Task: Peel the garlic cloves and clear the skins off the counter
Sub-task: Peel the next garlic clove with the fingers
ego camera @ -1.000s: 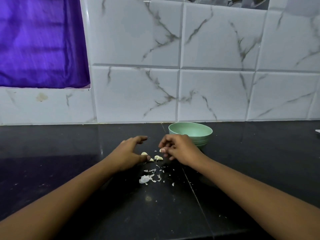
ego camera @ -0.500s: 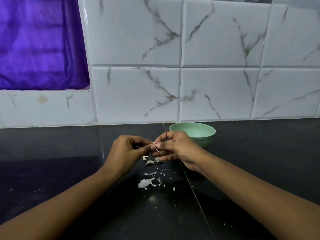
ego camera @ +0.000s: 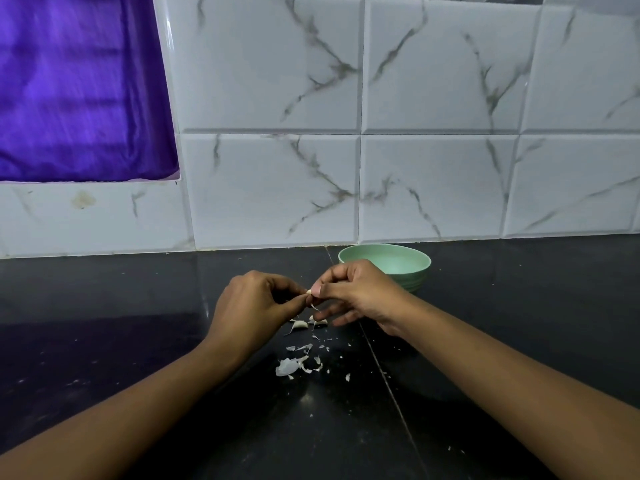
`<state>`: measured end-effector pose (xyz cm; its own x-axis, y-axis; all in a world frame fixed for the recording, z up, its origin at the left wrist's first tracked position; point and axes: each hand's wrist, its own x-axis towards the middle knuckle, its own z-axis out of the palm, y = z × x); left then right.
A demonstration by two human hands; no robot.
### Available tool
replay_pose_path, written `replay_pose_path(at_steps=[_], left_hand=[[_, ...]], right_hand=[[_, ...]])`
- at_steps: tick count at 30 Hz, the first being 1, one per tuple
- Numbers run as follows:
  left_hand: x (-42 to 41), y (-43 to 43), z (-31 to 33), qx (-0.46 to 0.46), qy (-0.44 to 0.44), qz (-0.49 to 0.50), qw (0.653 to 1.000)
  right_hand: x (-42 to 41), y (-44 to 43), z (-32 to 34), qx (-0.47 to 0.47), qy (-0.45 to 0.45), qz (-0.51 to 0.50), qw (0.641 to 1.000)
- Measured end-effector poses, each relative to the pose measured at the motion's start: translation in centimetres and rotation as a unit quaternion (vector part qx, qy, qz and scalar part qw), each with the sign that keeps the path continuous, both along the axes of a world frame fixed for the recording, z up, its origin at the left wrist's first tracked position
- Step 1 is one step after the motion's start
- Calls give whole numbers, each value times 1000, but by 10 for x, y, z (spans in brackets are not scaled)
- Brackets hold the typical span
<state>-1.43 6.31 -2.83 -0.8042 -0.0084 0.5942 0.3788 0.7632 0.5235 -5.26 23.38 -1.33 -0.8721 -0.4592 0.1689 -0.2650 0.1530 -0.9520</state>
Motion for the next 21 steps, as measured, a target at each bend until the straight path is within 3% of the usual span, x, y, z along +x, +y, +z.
replay_pose_path(at_steps=[17,21], left_hand=[[3,3,2,63,-10,-54,997],[4,3,6,170,-12,-74,983]], right_hand=[[0,-5,-1,106,132,-35,985],[-1,-5,-6,162,124,-61,977]])
